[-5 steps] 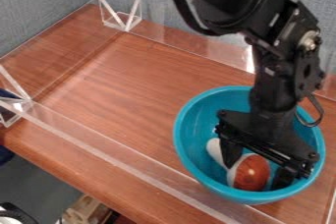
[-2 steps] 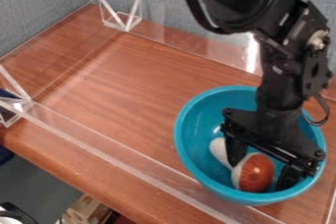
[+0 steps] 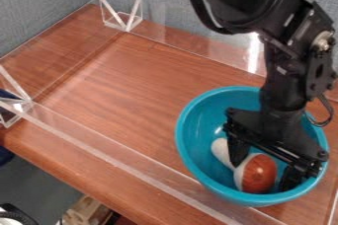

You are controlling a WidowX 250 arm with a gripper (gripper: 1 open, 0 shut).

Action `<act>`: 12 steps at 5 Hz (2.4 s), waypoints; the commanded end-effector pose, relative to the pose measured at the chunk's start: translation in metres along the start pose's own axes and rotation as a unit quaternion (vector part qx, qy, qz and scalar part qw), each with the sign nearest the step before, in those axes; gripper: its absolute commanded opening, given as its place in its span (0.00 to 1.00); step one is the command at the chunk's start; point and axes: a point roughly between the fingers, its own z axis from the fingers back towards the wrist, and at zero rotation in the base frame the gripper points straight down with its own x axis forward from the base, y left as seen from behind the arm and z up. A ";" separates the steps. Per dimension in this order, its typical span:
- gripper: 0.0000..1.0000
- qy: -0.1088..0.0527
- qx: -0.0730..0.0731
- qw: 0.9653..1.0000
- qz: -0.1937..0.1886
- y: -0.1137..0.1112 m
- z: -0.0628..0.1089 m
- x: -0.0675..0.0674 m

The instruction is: Remove the mushroom from inside the blue bowl and put it on the table

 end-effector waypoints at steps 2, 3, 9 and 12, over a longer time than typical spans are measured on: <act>1.00 -0.022 -0.001 1.000 -0.004 -0.005 0.009 0.009; 1.00 -0.023 0.001 1.000 -0.003 -0.005 0.009 0.009; 0.00 -0.025 0.013 1.000 0.004 0.000 0.000 0.010; 0.00 -0.044 0.020 0.999 0.006 0.006 0.024 0.011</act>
